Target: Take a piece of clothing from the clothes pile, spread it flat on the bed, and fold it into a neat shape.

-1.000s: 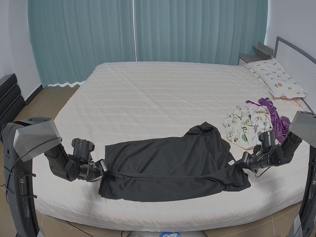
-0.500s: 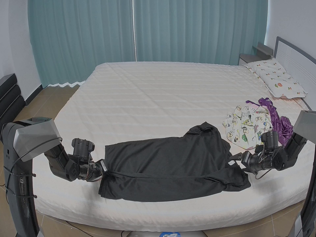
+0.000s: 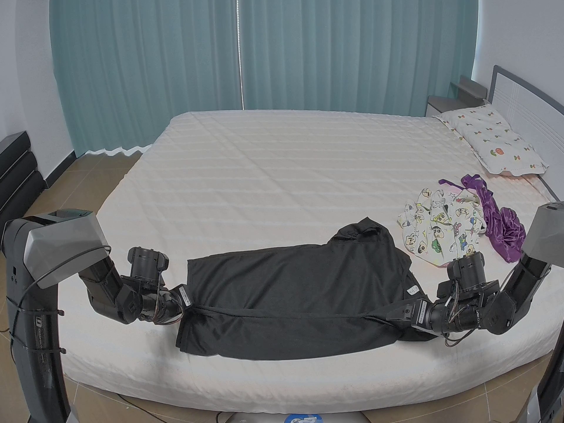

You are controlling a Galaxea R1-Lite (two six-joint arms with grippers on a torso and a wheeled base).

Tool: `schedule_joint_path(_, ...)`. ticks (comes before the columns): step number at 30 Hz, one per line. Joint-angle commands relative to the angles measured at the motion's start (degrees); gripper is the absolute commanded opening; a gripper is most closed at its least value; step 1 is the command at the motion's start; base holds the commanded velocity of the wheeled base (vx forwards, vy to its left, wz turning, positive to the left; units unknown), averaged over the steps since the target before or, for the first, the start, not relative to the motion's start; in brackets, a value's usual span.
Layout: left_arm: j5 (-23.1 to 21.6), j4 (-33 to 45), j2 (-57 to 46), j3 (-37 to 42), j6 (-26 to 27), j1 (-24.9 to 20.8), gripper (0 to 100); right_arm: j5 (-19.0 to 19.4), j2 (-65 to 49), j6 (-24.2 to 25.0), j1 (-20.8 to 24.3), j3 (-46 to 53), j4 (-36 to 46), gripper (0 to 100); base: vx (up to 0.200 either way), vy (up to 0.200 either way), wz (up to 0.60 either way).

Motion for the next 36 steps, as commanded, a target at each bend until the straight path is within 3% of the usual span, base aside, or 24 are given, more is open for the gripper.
schedule_joint_path(1,-0.01,-0.03,0.09,0.04,-0.02,0.00,0,-0.45,-0.06,-0.50,0.70,0.57,-0.01,100,0.000,0.000,0.00)
schedule_joint_path(15,-0.01,-0.03,0.09,-0.05,-0.02,0.00,0,-3.26,8.02,0.20,2.81,-2.85,-3.09,100,0.000,0.000,0.00)
schedule_joint_path(21,-0.01,-0.03,0.09,-0.05,-0.02,0.00,0,-8.36,10.84,3.54,4.84,-2.06,-14.78,100,0.000,0.000,0.00)
schedule_joint_path(26,-0.01,-0.03,0.09,-0.05,-0.02,0.00,0,-12.13,11.80,3.89,6.33,-1.97,-17.85,100,0.000,0.000,0.00)
schedule_joint_path(36,-0.01,-0.03,0.18,-0.05,-0.02,0.00,0,-11.96,13.30,4.33,7.56,-2.15,-21.54,100,0.000,0.000,0.00)
